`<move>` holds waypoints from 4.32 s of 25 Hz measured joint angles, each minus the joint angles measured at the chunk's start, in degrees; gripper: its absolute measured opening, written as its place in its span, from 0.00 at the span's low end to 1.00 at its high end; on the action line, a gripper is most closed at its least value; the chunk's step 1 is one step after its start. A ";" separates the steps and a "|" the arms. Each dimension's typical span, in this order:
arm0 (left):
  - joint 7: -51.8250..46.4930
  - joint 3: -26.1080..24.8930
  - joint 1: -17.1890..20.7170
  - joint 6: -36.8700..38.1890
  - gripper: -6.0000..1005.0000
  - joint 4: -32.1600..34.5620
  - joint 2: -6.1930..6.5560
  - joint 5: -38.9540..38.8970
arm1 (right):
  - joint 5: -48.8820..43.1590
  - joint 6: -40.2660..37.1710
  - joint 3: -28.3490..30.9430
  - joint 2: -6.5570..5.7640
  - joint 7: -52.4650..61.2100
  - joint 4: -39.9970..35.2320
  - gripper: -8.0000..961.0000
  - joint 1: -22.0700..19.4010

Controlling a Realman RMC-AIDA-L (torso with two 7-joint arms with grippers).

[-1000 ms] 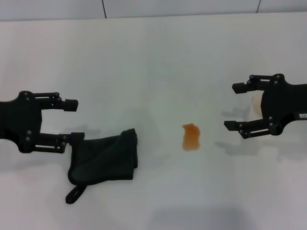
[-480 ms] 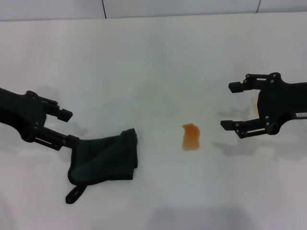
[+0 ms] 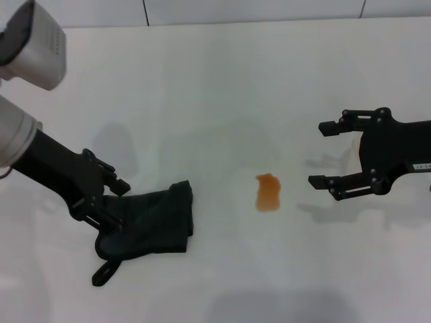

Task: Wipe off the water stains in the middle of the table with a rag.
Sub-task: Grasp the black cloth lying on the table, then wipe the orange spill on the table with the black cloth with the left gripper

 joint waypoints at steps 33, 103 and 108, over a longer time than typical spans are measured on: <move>0.97 5.66 -0.41 -9.96 0.68 -7.85 -1.78 0.48 | 0.34 0.05 -0.28 0.09 -0.43 1.18 0.89 -0.57; -0.09 7.29 -2.37 -16.43 0.07 -9.41 -1.86 0.63 | 0.51 0.63 -0.45 0.09 -0.45 1.04 0.89 -0.98; 0.56 7.72 -5.33 -19.92 0.07 -11.87 -1.90 -0.90 | 0.54 0.68 -0.45 0.09 -0.45 1.11 0.89 -0.86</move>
